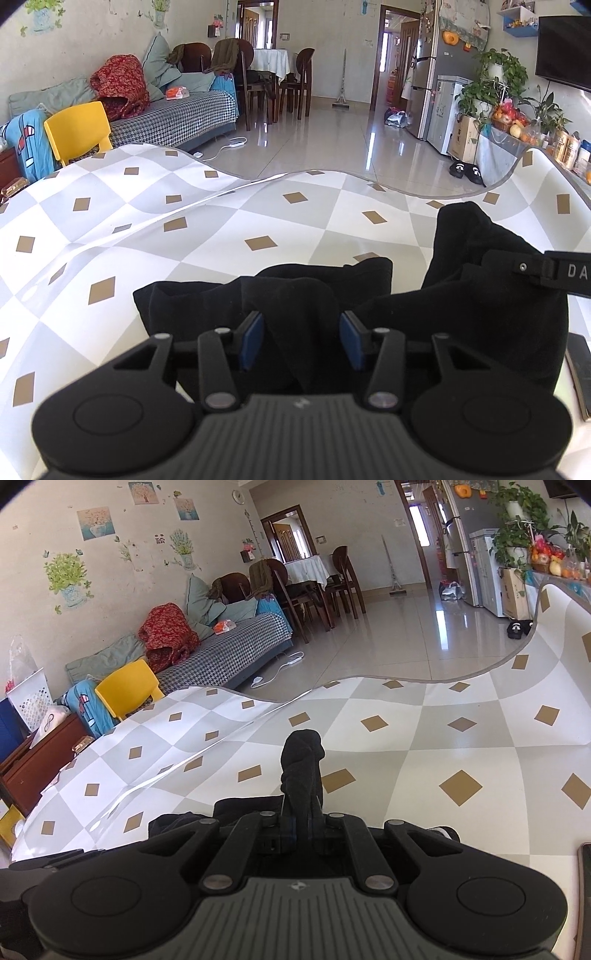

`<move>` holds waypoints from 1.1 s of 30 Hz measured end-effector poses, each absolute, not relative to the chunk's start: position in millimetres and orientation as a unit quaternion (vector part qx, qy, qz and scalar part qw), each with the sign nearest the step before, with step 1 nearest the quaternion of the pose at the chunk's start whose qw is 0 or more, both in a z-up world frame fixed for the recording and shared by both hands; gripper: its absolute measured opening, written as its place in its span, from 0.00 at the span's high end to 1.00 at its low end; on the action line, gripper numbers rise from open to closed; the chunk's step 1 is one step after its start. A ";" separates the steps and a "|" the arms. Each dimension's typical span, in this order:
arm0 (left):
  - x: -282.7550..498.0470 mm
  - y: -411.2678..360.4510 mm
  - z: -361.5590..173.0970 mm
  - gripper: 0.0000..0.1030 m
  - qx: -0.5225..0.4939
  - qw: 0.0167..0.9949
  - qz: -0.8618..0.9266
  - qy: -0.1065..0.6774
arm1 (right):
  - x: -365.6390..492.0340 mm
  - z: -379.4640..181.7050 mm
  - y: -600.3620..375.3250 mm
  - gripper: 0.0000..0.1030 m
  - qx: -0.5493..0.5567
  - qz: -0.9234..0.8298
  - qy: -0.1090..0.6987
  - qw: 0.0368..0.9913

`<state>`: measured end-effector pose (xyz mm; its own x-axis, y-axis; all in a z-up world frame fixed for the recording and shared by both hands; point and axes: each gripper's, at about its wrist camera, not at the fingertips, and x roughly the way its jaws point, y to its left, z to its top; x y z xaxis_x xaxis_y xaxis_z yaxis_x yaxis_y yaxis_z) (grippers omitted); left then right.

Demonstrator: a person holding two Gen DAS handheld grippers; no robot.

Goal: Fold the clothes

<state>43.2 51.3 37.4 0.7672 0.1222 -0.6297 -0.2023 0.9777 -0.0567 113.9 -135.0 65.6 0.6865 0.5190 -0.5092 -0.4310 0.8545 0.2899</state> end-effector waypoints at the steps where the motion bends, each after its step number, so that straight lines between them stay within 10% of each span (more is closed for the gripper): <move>1: 41.4 52.2 38.9 0.58 -0.061 0.938 0.086 0.330 | 110.8 66.3 -133.2 0.93 0.069 0.267 0.300 0.913; 16: 7.3 67.1 28.6 0.39 -0.063 0.915 0.086 0.389 | 72.0 12.1 -93.7 0.90 -0.025 0.317 0.389 0.865; 33: -28.0 66.3 13.0 0.19 -0.038 0.900 0.080 0.427 | 55.6 13.1 -96.2 0.60 -0.004 0.273 0.419 0.866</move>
